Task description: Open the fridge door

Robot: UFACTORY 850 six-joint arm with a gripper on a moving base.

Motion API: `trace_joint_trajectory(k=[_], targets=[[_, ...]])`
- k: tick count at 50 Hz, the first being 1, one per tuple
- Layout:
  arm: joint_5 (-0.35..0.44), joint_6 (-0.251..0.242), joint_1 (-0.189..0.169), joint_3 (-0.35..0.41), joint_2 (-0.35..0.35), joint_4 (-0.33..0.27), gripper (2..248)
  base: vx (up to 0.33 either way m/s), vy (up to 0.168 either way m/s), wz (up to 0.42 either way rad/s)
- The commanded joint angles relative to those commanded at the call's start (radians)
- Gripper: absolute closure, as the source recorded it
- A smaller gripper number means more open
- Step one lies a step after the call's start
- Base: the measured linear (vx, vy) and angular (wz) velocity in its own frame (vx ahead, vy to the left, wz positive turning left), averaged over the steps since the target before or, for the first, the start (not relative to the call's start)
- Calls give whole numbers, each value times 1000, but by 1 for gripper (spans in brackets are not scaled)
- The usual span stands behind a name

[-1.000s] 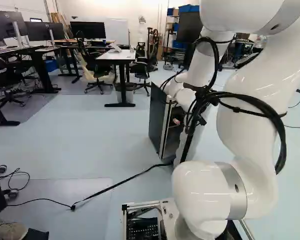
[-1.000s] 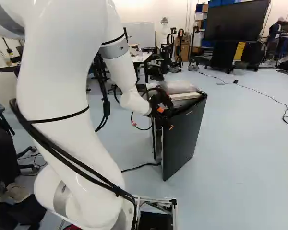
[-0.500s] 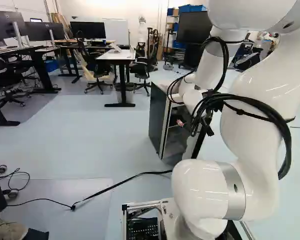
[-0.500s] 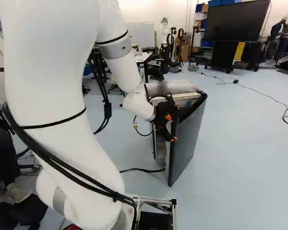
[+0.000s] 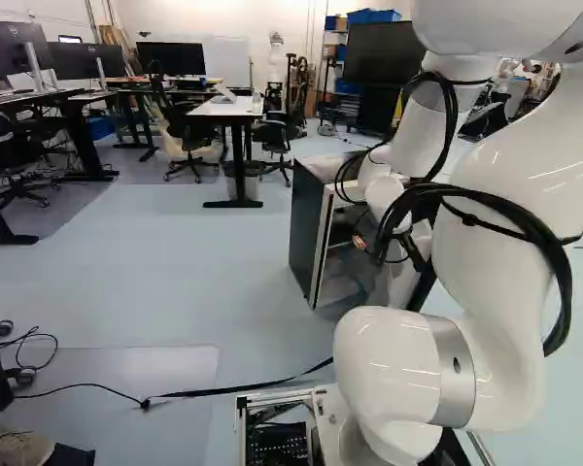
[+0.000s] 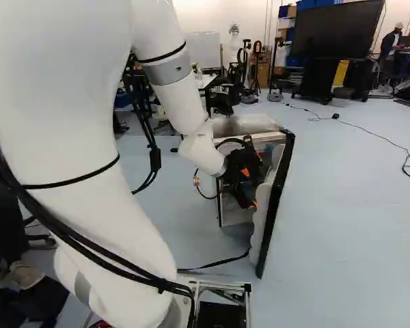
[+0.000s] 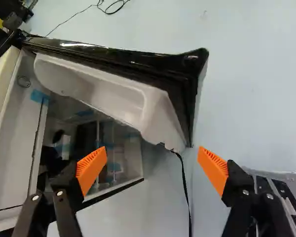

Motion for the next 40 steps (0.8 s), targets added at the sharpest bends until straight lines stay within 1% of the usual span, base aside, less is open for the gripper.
trace_joint_trajectory(k=[13, 19, 30, 40], targets=[[73, 0, -1, 0, 0, 0, 3, 0, 0, 0], [102, 0, -7, -5, -4, 0, 3, 0, 0, 0], [143, 0, -34, -22, -19, -5, 3, 0, 0, 0], [153, 0, -69, -46, -39, -19, 3, 0, 0, 0]])
